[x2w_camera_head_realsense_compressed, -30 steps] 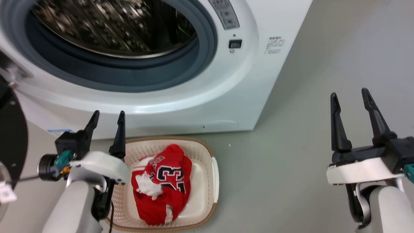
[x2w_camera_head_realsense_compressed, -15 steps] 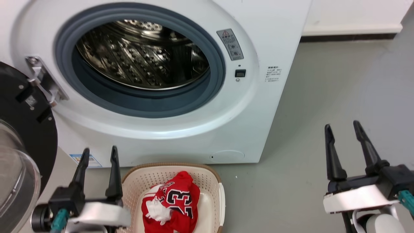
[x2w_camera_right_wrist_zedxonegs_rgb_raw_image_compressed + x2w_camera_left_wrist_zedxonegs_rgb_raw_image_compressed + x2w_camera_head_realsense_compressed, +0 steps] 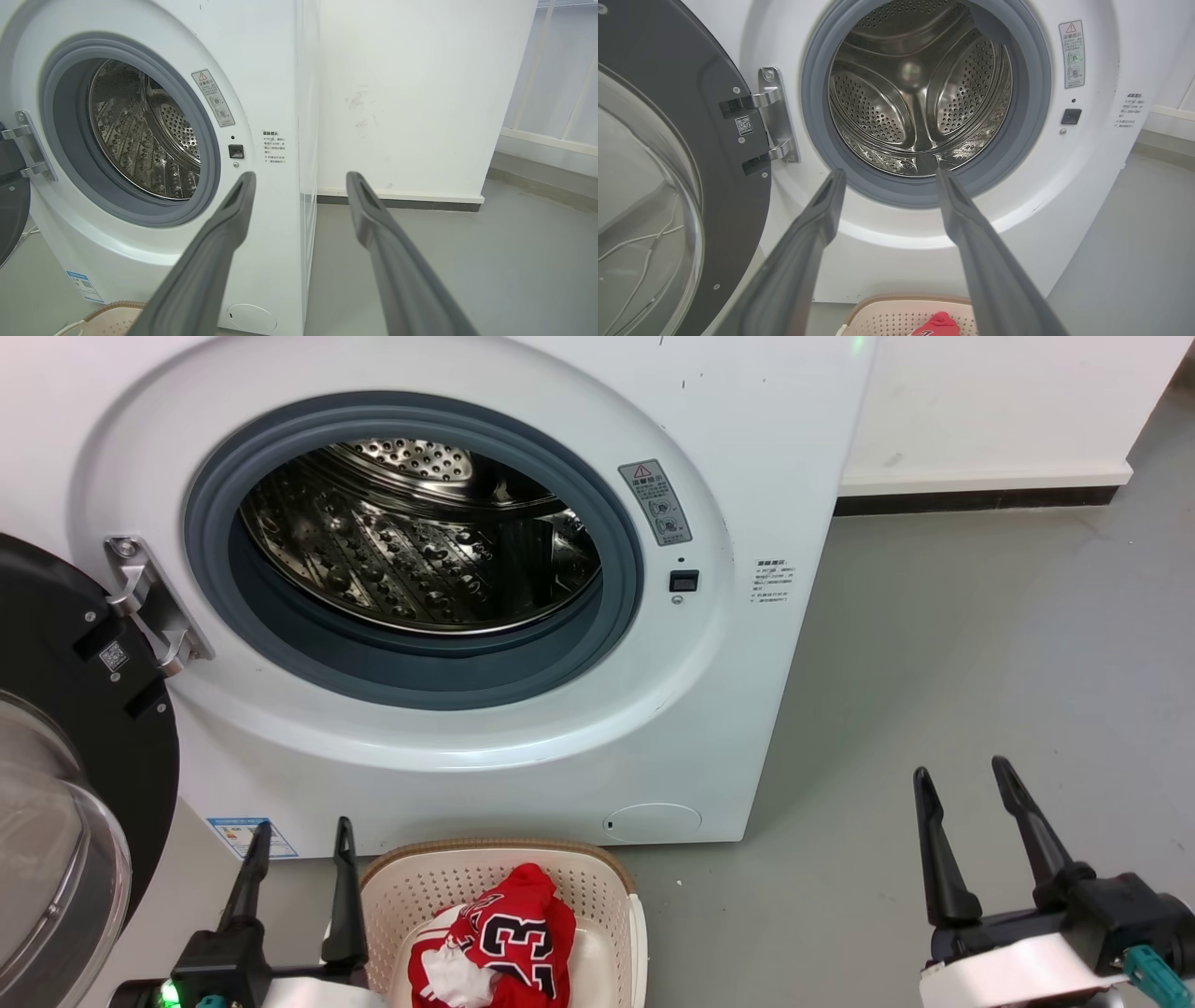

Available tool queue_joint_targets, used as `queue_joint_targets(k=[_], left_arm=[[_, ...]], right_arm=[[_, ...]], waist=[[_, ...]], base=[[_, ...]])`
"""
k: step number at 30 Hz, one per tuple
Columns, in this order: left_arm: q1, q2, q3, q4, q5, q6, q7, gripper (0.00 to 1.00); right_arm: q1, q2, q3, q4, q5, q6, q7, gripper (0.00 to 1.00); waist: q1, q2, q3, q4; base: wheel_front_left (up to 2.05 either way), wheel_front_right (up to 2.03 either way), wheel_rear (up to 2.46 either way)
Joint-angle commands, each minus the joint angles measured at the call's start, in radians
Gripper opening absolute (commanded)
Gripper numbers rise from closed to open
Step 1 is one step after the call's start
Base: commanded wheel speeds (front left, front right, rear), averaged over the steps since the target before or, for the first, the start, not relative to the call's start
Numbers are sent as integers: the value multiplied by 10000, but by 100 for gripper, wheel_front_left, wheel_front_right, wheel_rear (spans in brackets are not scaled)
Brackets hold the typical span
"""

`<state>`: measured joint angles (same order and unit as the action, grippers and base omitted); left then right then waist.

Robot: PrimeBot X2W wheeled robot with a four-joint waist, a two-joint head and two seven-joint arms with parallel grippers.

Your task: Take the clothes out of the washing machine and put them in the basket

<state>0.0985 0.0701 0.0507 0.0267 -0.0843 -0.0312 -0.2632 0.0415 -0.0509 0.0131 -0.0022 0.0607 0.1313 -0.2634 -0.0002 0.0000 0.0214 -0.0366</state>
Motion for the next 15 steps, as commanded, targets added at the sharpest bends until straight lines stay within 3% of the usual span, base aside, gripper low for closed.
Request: queue_joint_targets(k=[1, 15], left_arm=[[84, -39, 0, -54, 84, 22, -22, 100], [87, -150, 79, -66, 313, -20, -22, 100]], right_arm=[[154, 14, 27, -27, -61, -11, -20, 100], [237, 14, 37, 86, -78, -11, -20, 100]], waist=[[2, 0, -8, -9], [2, 0, 112, -179]], base=[[0, 0, 0], [0, 0, 0]])
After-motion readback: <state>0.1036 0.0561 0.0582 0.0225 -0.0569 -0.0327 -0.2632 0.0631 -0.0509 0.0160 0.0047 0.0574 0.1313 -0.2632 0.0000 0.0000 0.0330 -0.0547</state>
